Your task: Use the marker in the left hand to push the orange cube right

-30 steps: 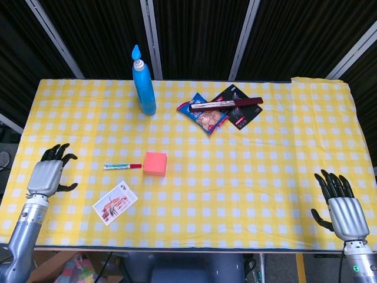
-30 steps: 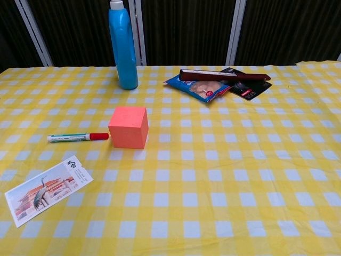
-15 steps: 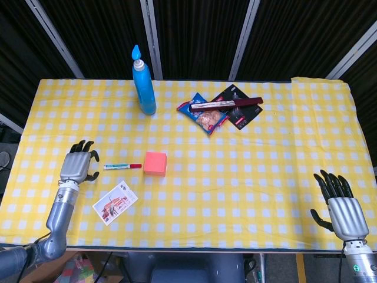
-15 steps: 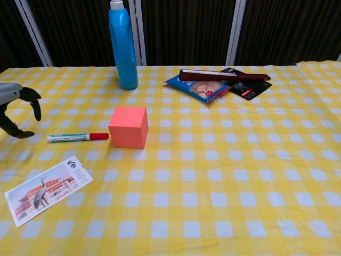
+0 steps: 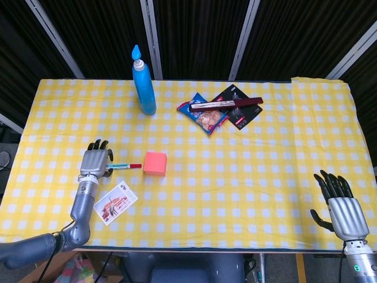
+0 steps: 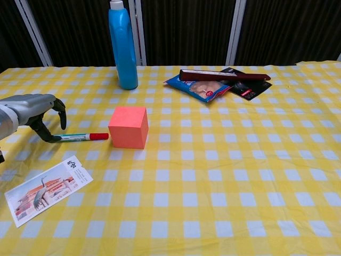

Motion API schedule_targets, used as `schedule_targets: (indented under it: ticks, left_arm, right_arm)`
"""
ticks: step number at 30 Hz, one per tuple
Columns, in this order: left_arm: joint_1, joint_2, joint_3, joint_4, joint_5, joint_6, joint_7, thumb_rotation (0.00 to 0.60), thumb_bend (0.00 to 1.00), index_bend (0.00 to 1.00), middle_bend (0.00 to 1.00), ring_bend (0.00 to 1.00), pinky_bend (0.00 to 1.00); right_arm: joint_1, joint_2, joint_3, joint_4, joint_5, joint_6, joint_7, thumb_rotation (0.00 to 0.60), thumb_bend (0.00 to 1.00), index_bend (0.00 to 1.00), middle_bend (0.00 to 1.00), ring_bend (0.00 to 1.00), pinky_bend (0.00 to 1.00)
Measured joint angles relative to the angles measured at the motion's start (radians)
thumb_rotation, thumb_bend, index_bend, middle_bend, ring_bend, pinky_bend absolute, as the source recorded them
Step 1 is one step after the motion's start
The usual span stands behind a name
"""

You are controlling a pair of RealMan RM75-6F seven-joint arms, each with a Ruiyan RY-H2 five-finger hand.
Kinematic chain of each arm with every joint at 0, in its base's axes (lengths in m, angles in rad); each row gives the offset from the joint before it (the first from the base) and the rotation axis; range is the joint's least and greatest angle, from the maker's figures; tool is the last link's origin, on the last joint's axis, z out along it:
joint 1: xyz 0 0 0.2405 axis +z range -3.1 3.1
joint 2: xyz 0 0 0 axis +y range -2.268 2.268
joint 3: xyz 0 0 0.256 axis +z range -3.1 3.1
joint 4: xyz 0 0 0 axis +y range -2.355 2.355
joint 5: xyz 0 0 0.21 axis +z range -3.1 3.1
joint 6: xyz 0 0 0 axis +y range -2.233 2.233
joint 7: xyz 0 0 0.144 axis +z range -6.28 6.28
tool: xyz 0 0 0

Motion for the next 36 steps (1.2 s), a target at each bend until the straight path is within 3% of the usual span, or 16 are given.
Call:
schedule_targets:
  ticks: [6,11,28,36]
  left_arm:
    - [-0.015,-0.027,0.013,0.026,-0.015,-0.004,0.006,0.6,0.36,0.48,0.09,0.0,0.1]
    - [-0.024,-0.043,0.017,0.044,-0.021,-0.002,0.006,0.6,0.44,0.59,0.12,0.0,0.1]
    - [0.0,0.024,0.024,-0.006,0.008,0.043,-0.034,0.6,0.46,0.6,0.13,0.0,0.11]
    - [-0.032,-0.024,0.019,0.007,0.001,0.035,-0.017,0.6,0.46,0.6,0.13,0.0,0.11]
  right_arm:
    - [0.001,0.001,-0.001,-0.001,-0.001,-0.001,0.003,0.6,0.38,0.0,0.0,0.0,0.0]
    - [0.001,0.002,0.0,-0.001,0.0,-0.002,0.006,0.6,0.38,0.0,0.0,0.0,0.0]
    - [-0.001,0.0,0.0,-0.004,0.0,0.002,-0.001,0.6,0.38,0.0,0.0,0.0,0.0]
    - [0.0,0.004,0.0,-0.005,0.002,-0.002,0.004,0.6,0.38,0.0,0.0,0.0,0.0]
